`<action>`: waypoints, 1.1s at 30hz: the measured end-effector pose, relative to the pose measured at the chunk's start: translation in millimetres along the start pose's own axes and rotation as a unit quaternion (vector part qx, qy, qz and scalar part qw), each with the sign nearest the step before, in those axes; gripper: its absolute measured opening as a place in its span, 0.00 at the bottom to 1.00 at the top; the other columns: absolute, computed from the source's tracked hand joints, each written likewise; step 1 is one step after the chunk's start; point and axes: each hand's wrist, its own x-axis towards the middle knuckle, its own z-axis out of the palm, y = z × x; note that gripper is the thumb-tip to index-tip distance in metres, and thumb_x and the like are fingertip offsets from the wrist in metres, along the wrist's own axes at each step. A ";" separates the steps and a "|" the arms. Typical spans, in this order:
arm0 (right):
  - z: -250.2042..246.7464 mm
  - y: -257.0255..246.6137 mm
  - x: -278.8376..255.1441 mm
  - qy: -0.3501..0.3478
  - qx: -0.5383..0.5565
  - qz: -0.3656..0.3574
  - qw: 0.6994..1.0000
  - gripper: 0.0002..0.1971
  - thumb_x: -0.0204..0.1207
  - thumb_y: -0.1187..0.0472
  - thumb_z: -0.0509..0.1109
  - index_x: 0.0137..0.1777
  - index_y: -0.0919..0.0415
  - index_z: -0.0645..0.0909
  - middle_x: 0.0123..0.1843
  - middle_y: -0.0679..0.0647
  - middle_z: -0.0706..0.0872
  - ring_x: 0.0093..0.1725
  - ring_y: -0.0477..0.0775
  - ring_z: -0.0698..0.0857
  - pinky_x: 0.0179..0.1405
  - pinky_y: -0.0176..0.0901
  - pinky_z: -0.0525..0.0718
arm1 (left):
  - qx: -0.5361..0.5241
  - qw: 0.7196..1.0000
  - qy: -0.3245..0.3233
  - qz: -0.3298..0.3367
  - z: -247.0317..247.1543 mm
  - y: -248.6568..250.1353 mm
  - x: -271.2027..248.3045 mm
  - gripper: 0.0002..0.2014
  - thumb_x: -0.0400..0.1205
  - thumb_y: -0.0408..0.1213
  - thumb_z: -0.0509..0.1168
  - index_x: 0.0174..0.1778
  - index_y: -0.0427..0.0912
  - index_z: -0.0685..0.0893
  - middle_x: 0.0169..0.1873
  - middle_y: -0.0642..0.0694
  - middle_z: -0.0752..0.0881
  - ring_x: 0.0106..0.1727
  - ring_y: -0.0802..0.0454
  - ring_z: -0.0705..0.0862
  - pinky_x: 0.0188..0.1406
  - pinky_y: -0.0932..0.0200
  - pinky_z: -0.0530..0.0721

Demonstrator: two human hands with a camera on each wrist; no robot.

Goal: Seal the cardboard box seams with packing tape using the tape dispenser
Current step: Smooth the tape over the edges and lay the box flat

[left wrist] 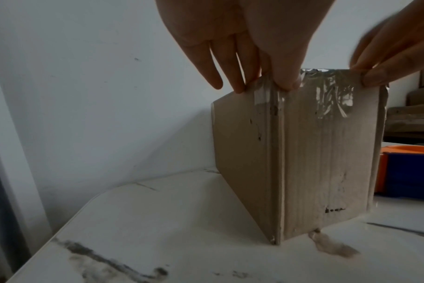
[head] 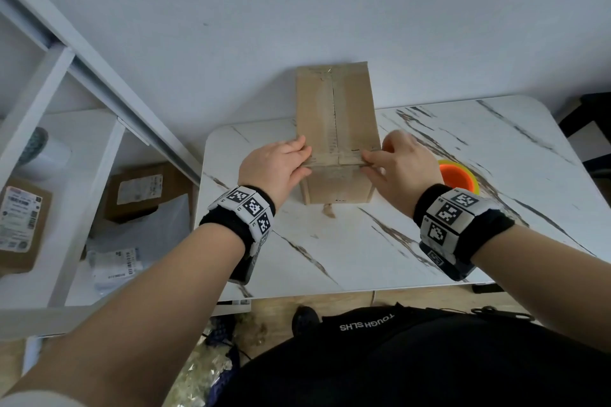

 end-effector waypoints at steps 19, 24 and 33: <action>8.0 16.7 1.2 0.005 0.007 -0.129 0.992 0.19 0.62 0.79 0.77 0.53 0.67 0.88 0.55 0.63 0.90 0.56 0.66 0.89 0.46 0.63 0.89 | 0.020 0.999 -0.039 0.031 -6.5 -13.6 -4.3 0.26 0.77 0.54 0.50 0.66 0.49 0.82 0.67 0.51 0.82 0.62 0.47 0.84 0.60 0.46 0.82; 10.9 10.1 4.7 0.019 -0.004 -0.104 0.994 0.17 0.57 0.82 0.78 0.46 0.69 0.90 0.49 0.64 0.92 0.51 0.68 0.90 0.38 0.62 0.90 | 0.013 0.999 -0.033 0.039 -7.1 -4.2 -2.8 0.24 0.76 0.50 0.55 0.61 0.43 0.86 0.62 0.45 0.86 0.59 0.43 0.86 0.60 0.45 0.83; -3.0 -41.0 10.5 -0.167 -0.063 -0.032 0.983 0.35 0.68 0.37 0.70 0.71 0.58 0.75 0.75 0.61 0.74 0.79 0.58 0.67 0.80 0.55 0.59 | 0.079 0.990 -0.060 0.100 -13.7 9.3 -17.1 0.23 0.72 0.55 0.54 0.46 0.48 0.91 0.46 0.53 0.92 0.52 0.54 0.89 0.51 0.53 0.86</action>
